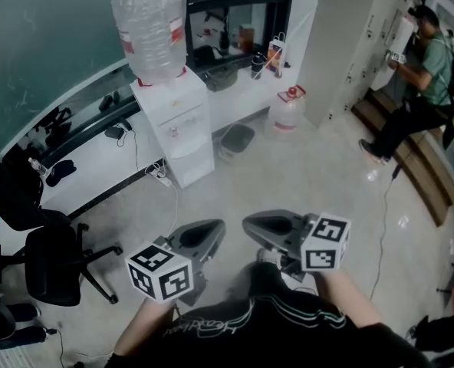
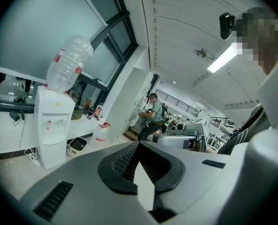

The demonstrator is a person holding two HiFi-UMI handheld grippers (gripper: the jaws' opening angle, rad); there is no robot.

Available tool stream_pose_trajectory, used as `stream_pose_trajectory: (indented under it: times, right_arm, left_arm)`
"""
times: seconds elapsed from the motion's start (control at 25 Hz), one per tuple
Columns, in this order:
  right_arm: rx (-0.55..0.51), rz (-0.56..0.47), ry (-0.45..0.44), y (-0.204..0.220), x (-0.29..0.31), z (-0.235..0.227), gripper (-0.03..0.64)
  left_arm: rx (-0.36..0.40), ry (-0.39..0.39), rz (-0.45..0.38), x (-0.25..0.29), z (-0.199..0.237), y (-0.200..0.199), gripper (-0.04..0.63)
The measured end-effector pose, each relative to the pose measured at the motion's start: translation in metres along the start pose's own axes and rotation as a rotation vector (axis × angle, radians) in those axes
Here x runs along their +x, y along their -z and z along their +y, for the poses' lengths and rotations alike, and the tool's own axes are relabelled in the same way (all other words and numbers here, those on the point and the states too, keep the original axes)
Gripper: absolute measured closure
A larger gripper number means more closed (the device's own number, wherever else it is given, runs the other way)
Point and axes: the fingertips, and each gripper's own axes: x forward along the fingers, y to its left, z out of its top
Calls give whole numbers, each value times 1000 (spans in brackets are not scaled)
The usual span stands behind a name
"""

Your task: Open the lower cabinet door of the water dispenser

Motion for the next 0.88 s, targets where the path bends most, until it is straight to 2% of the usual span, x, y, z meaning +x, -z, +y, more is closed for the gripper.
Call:
stream_pose_trajectory:
  times: [0.24, 0.6, 0.88]
  right_arm:
    - [22, 2, -39, -12, -14, -61, 603]
    - [55, 38, -89, -33, -44, -197, 603]
    - [86, 71, -88, -34, -67, -294, 603]
  left_arm:
    - [-36, -53, 26, 57, 17, -12, 595]
    - [-98, -137, 67, 195, 59, -31, 595]
    - [-168, -187, 71, 285, 92, -28, 595]
